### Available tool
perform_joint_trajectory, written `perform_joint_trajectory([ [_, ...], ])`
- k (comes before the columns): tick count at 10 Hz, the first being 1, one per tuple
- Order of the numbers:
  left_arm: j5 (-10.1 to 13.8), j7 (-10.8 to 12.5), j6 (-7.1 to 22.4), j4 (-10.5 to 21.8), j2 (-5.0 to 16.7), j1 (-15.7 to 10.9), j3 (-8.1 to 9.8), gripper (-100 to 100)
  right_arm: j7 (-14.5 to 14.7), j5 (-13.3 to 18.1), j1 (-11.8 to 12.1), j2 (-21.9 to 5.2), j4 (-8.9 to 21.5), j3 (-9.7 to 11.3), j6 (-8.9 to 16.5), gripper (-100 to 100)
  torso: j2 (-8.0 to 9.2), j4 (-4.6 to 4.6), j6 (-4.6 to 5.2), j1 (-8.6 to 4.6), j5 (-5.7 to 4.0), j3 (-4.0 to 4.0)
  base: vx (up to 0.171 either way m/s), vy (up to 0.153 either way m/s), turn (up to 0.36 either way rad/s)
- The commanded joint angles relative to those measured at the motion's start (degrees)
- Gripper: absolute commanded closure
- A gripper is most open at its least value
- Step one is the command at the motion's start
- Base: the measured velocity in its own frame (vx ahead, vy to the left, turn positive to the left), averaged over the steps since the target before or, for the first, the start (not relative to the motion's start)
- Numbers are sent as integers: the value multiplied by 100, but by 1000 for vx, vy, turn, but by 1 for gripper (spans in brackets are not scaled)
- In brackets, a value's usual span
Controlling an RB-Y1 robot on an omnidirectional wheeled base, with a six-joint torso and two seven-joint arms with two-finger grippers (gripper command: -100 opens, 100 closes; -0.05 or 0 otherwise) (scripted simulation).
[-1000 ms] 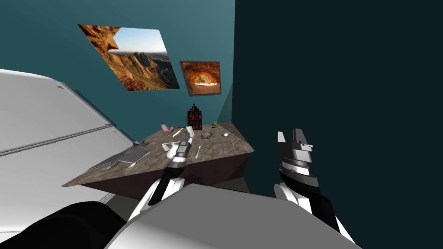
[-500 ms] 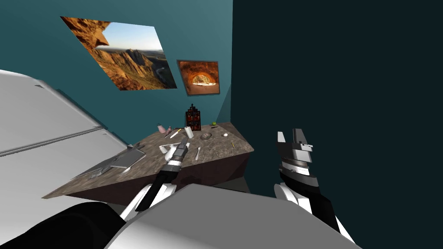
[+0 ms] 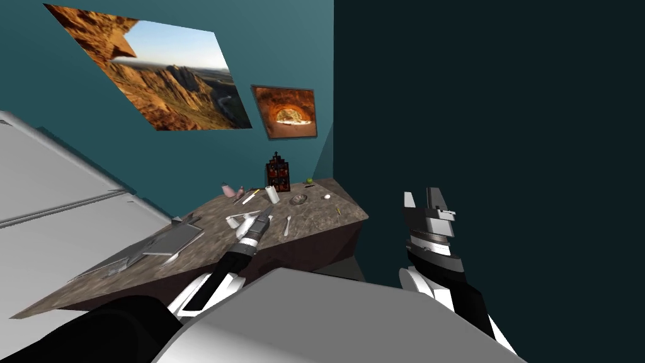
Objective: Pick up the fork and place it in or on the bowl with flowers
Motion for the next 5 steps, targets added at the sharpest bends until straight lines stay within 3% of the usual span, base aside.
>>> perform_joint_trajectory([
  [1,37,27,206,59,255,136,32,-100,0,0,0,0,0,0,0,0,0,0,0,0,0,0,-4,49,-147],
  [5,48,81,714,301,938,321,-10,-100,0,0,0,0,0,0,0,0,2,0,0,-8,-1,1,-12,31,-157],
])
